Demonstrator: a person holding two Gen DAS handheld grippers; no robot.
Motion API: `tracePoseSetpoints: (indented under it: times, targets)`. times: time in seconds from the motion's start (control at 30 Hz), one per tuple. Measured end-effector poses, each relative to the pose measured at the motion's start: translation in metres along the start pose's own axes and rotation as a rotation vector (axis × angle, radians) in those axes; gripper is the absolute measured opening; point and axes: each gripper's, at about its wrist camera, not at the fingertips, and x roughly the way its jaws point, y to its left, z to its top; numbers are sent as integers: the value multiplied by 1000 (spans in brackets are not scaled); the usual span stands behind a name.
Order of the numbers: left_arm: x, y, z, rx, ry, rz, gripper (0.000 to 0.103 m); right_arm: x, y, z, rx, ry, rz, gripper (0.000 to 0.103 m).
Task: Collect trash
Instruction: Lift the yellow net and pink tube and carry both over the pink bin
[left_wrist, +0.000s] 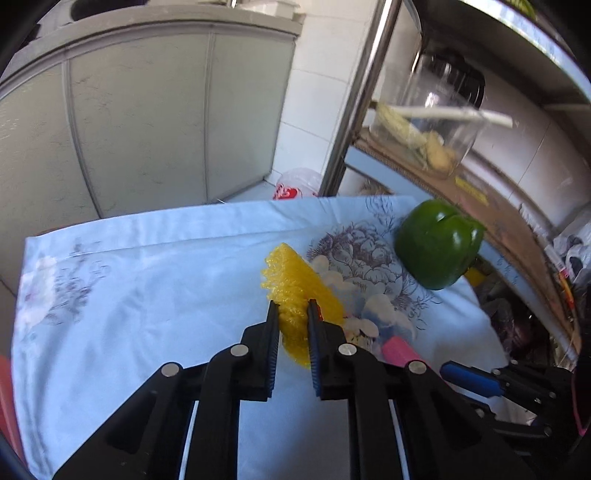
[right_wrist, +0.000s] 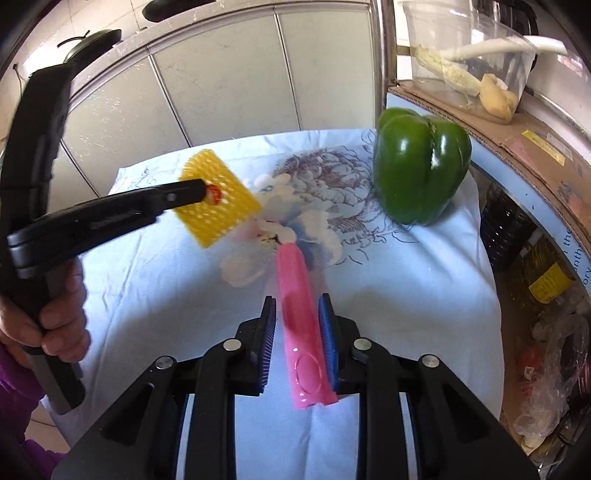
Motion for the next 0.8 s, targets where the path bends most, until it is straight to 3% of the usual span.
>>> tracePoseSetpoints:
  times: [0.3, 0.47, 0.8]
  targets:
    - [-71, 22, -24, -18, -85, 62, 13, -16, 28, 1, -71, -38, 23, 24]
    - [-101, 35, -46, -40, -91, 79, 13, -14, 21, -2, -63, 5, 16, 24]
    - [-127, 59, -81, -103, -68, 86, 14, 4, 9, -8, -90, 50, -151, 30]
